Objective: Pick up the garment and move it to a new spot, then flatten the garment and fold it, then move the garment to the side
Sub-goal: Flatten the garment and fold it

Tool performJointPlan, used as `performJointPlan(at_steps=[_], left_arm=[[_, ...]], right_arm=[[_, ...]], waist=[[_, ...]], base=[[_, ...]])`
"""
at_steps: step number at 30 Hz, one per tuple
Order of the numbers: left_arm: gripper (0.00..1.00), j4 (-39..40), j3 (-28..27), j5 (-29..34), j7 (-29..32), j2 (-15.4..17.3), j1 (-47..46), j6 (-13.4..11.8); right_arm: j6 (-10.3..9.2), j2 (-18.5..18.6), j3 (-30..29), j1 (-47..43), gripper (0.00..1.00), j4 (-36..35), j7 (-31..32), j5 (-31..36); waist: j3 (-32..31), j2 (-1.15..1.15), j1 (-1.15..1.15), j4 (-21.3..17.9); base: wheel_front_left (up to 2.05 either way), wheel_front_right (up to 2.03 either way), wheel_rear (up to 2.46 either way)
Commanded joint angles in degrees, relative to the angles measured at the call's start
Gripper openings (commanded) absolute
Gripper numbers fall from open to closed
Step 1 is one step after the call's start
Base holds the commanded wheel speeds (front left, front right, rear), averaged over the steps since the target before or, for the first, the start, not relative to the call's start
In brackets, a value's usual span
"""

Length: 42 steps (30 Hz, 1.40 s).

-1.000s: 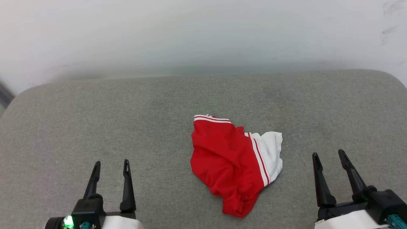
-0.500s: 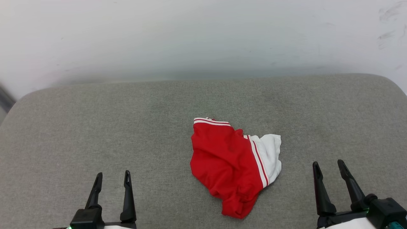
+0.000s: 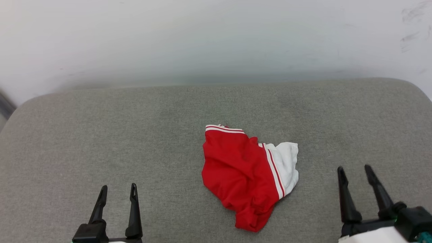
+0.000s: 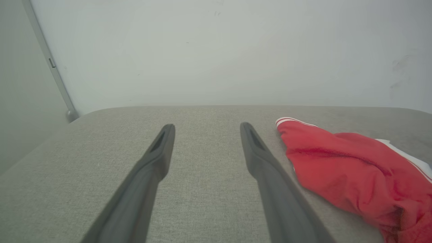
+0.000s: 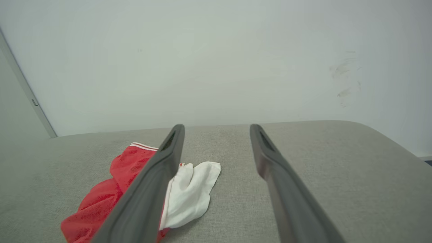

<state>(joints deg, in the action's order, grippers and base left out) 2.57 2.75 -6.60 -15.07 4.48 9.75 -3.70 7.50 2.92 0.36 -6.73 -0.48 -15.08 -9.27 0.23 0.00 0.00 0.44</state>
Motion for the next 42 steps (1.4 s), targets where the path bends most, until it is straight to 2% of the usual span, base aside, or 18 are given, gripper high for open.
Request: performJointPlan(at_steps=[1, 9, 13, 16, 17, 20, 23, 28, 31, 36, 39, 42], left_arm=[[1.00, -0.1, -0.4, 0.4, -0.1, -0.4, 0.2, 0.2], [1.00, 0.0, -1.7, 1.0, -0.2, -1.0, -1.1, 1.1], [1.00, -0.1, -2.2, 1.1, -0.2, -1.2, -2.1, 1.2], [1.00, -0.3, -2.1, 1.4, -0.2, -1.4, -2.3, 1.3], [1.00, -0.3, -2.1, 1.4, -0.2, -1.4, -2.3, 1.3], [1.00, -0.1, -2.1, 1.4, -0.2, -1.4, -2.9, 1.1], [1.00, 0.3, -2.0, 1.5, -0.2, -1.5, -3.4, 0.9], [1.00, 1.0, -1.6, 1.3, -0.2, -1.6, -4.8, 0.6], [1.00, 1.5, -1.1, 1.2, -0.2, -1.6, -5.9, 0.3], [1.00, 2.2, 0.0, 0.7, -0.2, -1.6, -8.2, -0.3], [1.00, 2.5, 0.8, 0.3, -0.2, -1.6, -9.6, -0.5], [1.00, 2.7, 1.6, 0.1, -0.2, -1.6, -10.9, -0.7]], right_arm=[[-0.02, -0.1, -0.6, 1.9, 1.00, -0.9, -0.1, 0.9], [-0.02, 0.1, -2.8, 14.3, 1.00, -4.3, -0.1, 8.1], [-0.02, 4.1, 0.5, 22.9, 1.00, -0.3, -0.1, 9.0], [-0.02, 8.9, 5.1, 29.0, 1.00, 6.8, 1.1, 6.8], [-0.02, 8.9, 5.1, 29.0, 1.00, 6.8, 1.1, 6.8], [-0.02, 14.1, 13.0, 35.0, 1.00, 12.4, 9.8, 2.3], [-0.03, 19.8, 21.6, 40.7, 1.00, 15.0, 20.4, -4.4], [-0.04, 30.5, 41.9, 50.2, 1.00, 13.8, 39.1, -19.2], [-0.04, 34.6, 50.7, 55.9, 1.00, 12.6, 48.6, -28.3], [-0.04, 36.5, 59.7, 64.1, 1.00, 14.4, 58.9, -38.0], [-0.04, 35.4, 63.1, 66.9, 1.00, 17.5, 61.4, -40.8], [-0.04, 34.1, 65.5, 68.2, 1.00, 21.3, 61.2, -42.6]], waist=[[0.1, 0.00, 0.00, 0.0], [1.9, 0.00, 0.00, -0.1], [3.4, 0.00, 0.00, -0.5], [4.0, 0.00, 0.00, -0.3], [4.0, 0.00, 0.00, -0.3], [4.6, 0.00, 0.00, -0.3], [5.6, 0.00, 0.00, -0.1], [8.1, 0.00, 0.00, 0.5], [10.2, 0.00, 0.00, 1.0], [14.0, 0.00, 0.00, 2.3], [16.2, 0.00, 0.00, 3.2], [18.2, 0.00, 0.00, 4.2]], base=[[0.00, 0.00, 0.00], [0.00, 0.00, 0.00], [0.00, 0.00, 0.00], [0.00, 0.00, 0.00], [0.00, 0.00, 0.00], [0.00, 0.00, 0.00], [0.00, 0.00, 0.00], [0.00, 0.00, 0.00], [0.00, 0.00, 0.00], [0.00, 0.00, 0.00], [0.00, 0.00, 0.00], [0.00, 0.00, 0.00]])
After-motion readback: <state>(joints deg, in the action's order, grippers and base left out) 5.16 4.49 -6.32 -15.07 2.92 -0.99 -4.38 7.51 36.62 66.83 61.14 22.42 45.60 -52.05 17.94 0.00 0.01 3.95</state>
